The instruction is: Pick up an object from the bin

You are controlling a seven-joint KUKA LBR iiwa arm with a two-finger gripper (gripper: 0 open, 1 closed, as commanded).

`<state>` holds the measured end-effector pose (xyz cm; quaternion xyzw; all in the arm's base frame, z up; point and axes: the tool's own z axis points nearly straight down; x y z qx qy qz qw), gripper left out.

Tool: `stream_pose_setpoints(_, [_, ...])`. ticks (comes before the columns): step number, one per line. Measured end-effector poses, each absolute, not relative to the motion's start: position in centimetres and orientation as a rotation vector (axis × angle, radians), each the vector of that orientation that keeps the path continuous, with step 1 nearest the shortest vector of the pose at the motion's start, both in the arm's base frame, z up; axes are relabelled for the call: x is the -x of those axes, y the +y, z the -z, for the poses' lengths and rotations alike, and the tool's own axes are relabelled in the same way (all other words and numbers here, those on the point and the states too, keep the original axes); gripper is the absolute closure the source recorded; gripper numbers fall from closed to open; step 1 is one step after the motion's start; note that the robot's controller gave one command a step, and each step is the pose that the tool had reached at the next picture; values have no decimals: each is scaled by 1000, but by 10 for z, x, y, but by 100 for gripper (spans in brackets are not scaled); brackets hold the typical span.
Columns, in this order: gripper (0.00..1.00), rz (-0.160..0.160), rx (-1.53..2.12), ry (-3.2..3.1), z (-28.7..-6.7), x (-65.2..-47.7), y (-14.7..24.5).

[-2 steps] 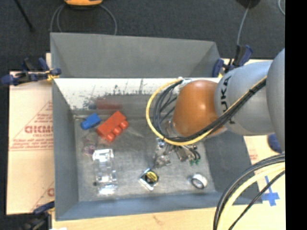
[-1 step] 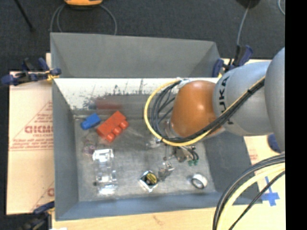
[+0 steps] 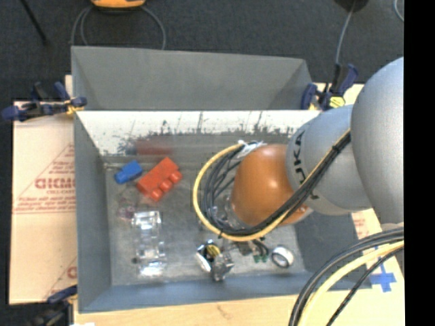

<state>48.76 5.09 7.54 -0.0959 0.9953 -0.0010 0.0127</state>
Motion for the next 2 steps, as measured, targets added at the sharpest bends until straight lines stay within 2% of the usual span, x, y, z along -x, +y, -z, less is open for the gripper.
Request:
stream_pose_setpoints(1, [100,1,299,3104,-76,-488,52])
stream_pose_setpoints(2, [100,5,773,3036,-241,-493,11])
